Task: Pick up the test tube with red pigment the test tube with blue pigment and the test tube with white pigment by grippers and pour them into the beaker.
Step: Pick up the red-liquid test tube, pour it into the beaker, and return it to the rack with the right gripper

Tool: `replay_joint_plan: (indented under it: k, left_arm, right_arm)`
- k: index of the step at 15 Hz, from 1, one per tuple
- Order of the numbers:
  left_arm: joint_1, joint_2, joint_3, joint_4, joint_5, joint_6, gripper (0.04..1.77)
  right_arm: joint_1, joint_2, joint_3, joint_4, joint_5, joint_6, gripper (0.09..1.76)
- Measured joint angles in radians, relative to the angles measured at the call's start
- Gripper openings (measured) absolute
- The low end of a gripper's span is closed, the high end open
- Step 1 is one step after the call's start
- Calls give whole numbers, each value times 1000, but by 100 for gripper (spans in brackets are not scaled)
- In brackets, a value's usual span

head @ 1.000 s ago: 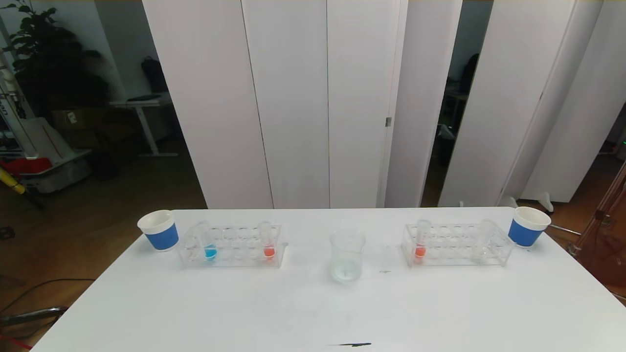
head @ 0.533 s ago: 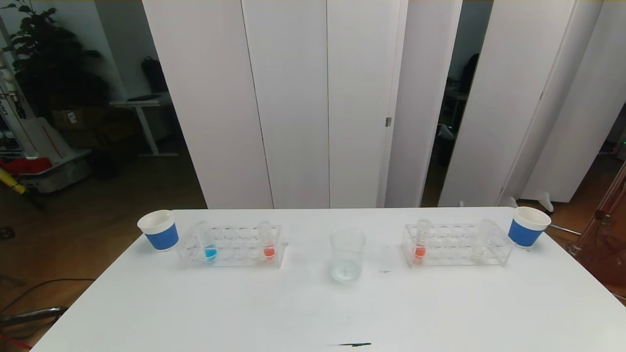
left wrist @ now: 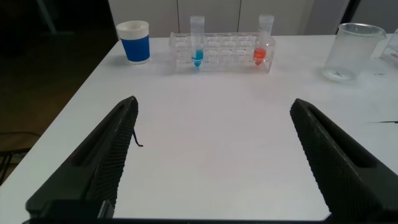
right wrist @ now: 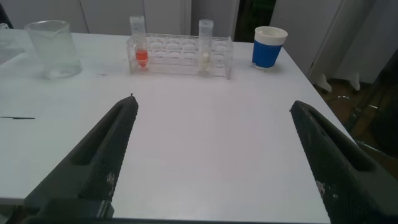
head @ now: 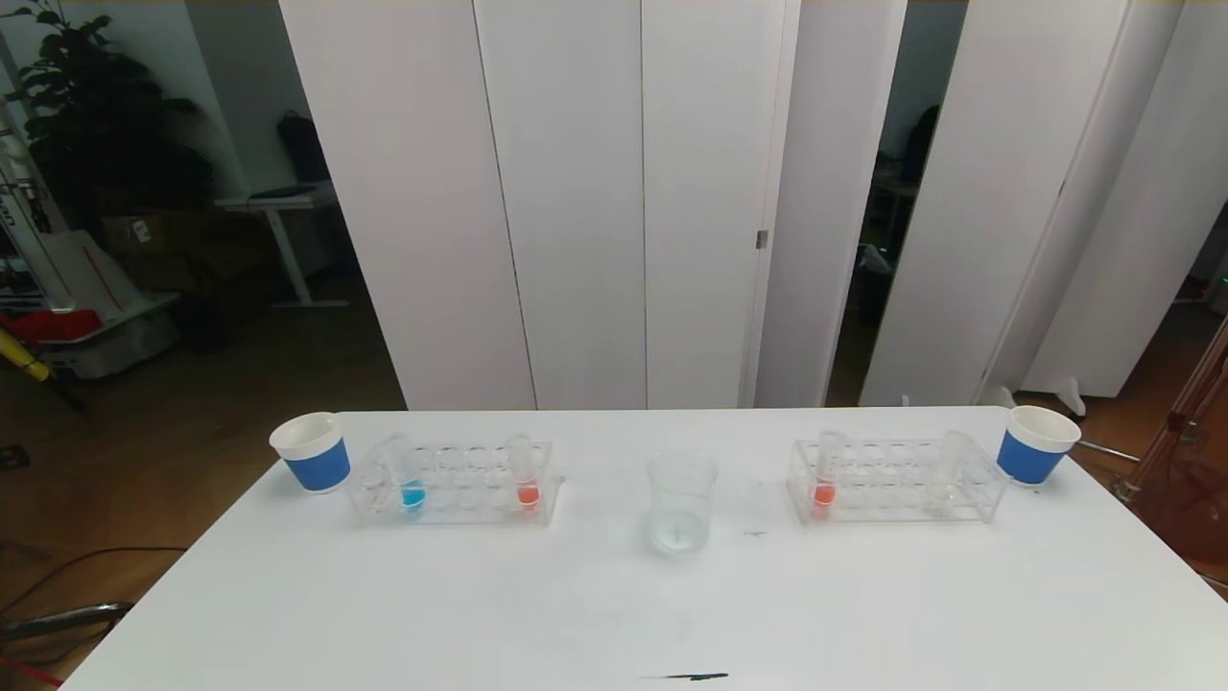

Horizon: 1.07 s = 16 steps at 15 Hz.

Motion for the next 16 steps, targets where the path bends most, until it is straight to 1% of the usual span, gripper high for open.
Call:
replay_joint_plan:
  k: [13, 16]
  left_arm:
    - [0, 0, 0, 0, 0, 0, 175]
    - [0, 0, 0, 0, 0, 0, 175]
  right_arm:
    - [0, 0, -3, 14, -5, 2, 175]
    - [0, 12, -58, 51, -6, 29, 175]
